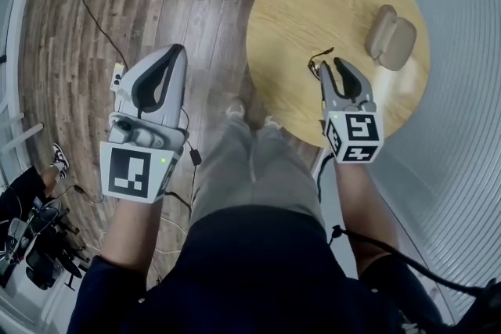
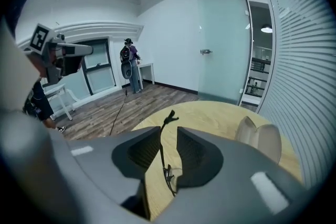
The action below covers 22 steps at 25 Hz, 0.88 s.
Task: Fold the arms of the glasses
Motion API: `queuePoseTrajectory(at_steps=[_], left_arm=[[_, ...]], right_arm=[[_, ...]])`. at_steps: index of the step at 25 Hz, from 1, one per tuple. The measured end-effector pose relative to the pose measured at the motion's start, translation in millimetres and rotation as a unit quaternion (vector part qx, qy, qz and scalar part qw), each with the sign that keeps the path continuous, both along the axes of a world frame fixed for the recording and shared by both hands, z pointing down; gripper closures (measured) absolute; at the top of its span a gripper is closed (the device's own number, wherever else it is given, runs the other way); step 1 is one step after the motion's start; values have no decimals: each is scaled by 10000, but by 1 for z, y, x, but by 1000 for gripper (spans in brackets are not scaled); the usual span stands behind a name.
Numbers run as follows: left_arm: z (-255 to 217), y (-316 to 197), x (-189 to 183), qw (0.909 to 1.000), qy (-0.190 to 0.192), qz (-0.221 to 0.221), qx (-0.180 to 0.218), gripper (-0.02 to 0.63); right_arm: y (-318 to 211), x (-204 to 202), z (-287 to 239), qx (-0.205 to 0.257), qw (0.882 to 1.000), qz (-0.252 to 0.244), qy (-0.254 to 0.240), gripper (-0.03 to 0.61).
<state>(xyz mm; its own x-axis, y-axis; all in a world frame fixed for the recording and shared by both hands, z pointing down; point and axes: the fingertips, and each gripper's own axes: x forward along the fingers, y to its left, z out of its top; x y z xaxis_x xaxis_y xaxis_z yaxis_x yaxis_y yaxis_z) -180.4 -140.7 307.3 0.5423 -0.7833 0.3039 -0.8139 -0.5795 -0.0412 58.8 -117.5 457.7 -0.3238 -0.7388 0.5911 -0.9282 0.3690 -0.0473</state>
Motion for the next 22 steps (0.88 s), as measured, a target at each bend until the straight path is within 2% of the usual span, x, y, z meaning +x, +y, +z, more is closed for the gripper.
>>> queuePoseTrajectory(at_steps=[8, 22], left_arm=[[-30, -7, 21, 9997, -23, -20, 256, 612], [-34, 5, 4, 9995, -160, -186, 180, 612]], right_arm=[[-18, 0, -50, 499, 9979, -162, -386, 461], [-24, -6, -33, 385, 9987, -97, -304, 480]])
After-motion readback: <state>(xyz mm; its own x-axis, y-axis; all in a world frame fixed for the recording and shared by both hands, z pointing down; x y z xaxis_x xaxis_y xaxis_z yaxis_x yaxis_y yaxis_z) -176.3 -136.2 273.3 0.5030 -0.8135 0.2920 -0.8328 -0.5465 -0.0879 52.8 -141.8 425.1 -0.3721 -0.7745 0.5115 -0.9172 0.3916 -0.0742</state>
